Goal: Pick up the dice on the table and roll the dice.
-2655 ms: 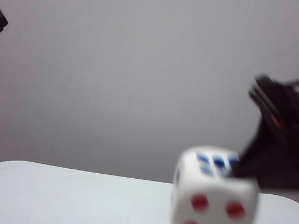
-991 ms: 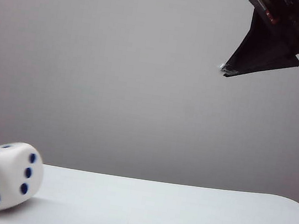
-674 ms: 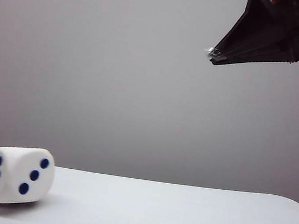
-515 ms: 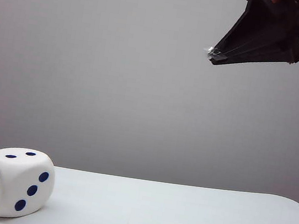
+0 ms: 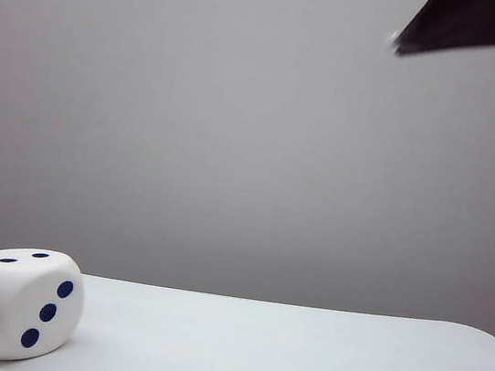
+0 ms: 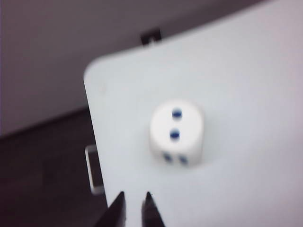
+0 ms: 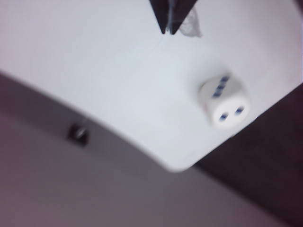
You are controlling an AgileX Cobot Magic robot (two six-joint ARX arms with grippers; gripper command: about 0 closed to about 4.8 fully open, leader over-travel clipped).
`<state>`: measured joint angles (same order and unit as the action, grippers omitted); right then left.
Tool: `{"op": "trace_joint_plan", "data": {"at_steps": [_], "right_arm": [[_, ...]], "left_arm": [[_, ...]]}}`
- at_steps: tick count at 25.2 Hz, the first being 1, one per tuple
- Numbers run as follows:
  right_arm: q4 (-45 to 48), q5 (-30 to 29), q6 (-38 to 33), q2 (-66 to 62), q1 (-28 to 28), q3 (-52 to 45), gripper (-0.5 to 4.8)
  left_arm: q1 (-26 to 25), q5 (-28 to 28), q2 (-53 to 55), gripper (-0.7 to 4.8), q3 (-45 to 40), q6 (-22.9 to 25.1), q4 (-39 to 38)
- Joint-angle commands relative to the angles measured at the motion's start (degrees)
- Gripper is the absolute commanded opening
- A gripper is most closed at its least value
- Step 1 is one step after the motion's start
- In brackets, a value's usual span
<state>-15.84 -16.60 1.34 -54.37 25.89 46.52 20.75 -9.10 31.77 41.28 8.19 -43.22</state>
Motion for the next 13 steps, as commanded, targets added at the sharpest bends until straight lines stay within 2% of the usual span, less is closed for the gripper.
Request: {"op": "trace_joint_plan", "data": {"at_steps": [1,4,8,11,13], "right_arm": [[3.34,5.14,-0.04,3.34,-0.13,-0.07,-0.08],[11.06,7.32,0.00,8.94,-0.20,-2.91,-0.08],[16.11,8.31,0.00,13.86,-0.24,-7.06,-0.08],[17.49,10.67,-0.02,19.56,-1.84,-12.15,-0.08],[19.96,10.71,-0.17,25.07,-4.28,-15.89,-0.08]], "left_arm": [[0.00,0.44,-2.23,0.50,-0.42,0.42,9.03],[0.00,0.57,-5.77,0.50,-4.74,2.93,19.98],[-0.09,1.44,-7.28,0.50,-10.27,2.89,26.27],[-0.09,5.86,-7.48,0.49,-13.49,-1.44,30.51],[-0.11,6.58,-8.50,0.49,-14.12,-1.77,33.90]]}}
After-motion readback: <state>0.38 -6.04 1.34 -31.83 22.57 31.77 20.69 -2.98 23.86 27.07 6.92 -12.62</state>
